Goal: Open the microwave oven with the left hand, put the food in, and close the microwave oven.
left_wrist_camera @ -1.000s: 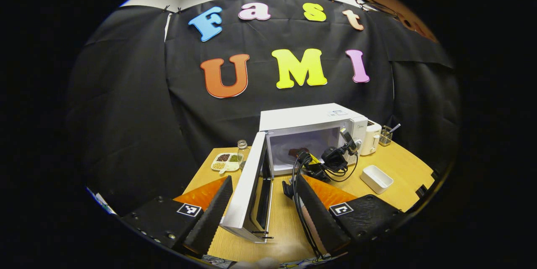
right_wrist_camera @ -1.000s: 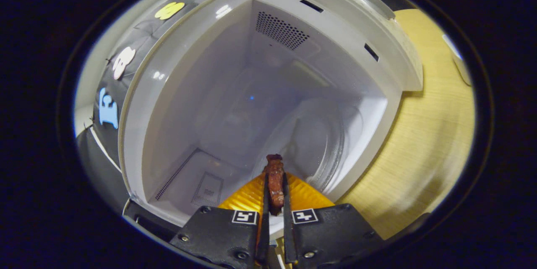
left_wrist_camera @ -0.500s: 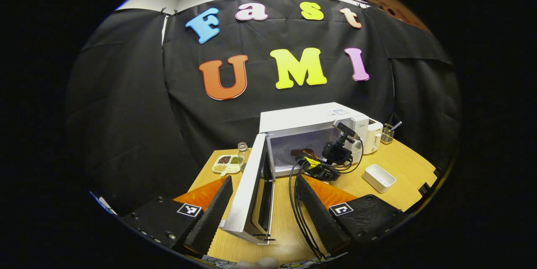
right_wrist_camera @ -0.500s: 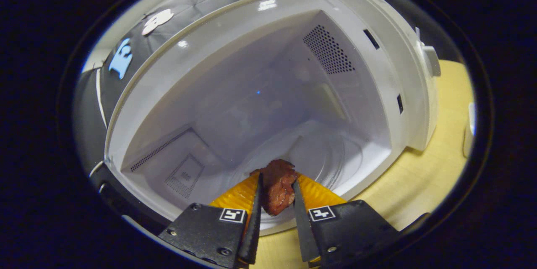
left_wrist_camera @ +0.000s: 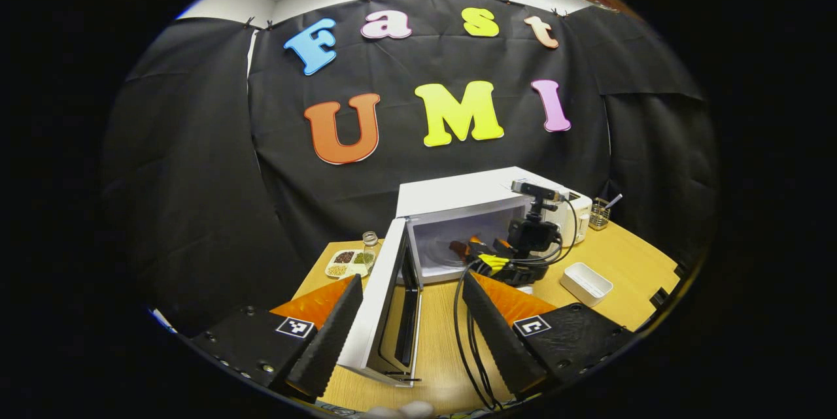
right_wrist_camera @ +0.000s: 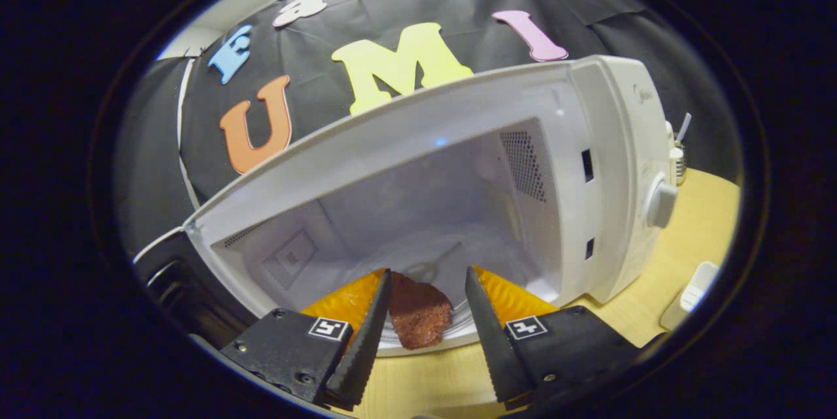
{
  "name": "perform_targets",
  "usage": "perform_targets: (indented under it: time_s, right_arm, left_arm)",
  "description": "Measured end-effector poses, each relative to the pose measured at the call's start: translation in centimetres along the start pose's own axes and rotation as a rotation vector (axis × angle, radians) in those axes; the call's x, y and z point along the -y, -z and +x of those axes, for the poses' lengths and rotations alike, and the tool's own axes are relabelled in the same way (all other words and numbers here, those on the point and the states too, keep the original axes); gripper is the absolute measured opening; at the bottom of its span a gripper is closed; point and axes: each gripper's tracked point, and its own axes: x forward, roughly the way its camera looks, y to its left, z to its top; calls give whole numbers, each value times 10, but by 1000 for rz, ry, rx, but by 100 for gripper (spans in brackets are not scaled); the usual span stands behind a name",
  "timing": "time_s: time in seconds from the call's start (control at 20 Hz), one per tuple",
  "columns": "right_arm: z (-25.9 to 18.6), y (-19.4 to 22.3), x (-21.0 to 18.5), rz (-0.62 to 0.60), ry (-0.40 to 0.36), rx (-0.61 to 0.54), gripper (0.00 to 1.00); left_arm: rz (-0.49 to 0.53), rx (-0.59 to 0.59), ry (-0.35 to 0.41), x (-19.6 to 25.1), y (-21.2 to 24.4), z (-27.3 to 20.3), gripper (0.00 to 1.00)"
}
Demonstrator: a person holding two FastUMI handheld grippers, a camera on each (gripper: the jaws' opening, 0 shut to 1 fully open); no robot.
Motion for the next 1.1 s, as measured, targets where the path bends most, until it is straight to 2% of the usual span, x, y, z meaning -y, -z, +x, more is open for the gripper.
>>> perform_targets:
  time_s: [0.05, 0.1, 0.15, 0.2, 0.25, 0.3, 0.35, 0.45, 0.5, 0.55, 0.6, 0.75, 0.85, 0.95, 1.0, 1.05, 1.1]
  right_arm:
    - [-15, -7, 4, -20, -9, -14, 74]
    - [-31, -15, 9, -40, -19, -26, 67]
    - [-49, -24, 14, -65, -26, -41, 67]
    - [-69, -32, 22, -90, -32, -61, 75]
    - [-91, -40, 31, -108, -43, -81, 70]
    - [-112, -49, 40, -139, -49, -94, 84]
    - [-134, -58, 51, -185, -49, -107, 90]
    - [-175, -84, 77, -258, -36, -116, 93]
    - [-194, -98, 88, -285, -31, -115, 100]
    - [-212, -113, 100, -303, -21, -115, 100]
    - [-229, -125, 109, -312, -14, -118, 100]
    - [-274, -157, 136, -325, 21, -119, 100]
    - [-300, -175, 156, -354, 63, -115, 100]
    - [-318, -183, 174, -339, 93, -132, 100]
    - [-328, -187, 183, -335, 113, -136, 91]
    - [-334, -194, 190, -336, 130, -139, 100]
    - [-339, -197, 195, -330, 141, -143, 100]
  left_arm:
    - [-2, 13, -9, -5, -4, -1, 95]
    - [-4, 27, -20, -11, -9, -2, 95]
    - [-8, 39, -30, -16, -12, -3, 95]
    - [-18, 51, -43, -23, -16, -5, 95]
    - [-29, 60, -58, -31, -19, -7, 95]
    - [-38, 73, -74, -40, -21, -9, 95]
    - [-42, 80, -96, -49, -22, -12, 95]
    - [-35, 94, -148, -76, -19, -17, 95]
    - [-25, 100, -179, -91, -15, -20, 95]
    - [-18, 102, -216, -108, -9, -22, 88]
    - [-21, 97, -251, -124, 1, -24, 94]
    - [-70, 65, -328, -159, 36, -25, 94]
    - [-102, 26, -355, -172, 63, -25, 89]
    - [-123, 11, -349, -173, 83, -20, 53]
    - [-122, 2, -340, -171, 93, -17, 36]
    - [-115, 8, -317, -167, 101, -12, 37]
    - [-102, 15, -280, -160, 106, -4, 37]
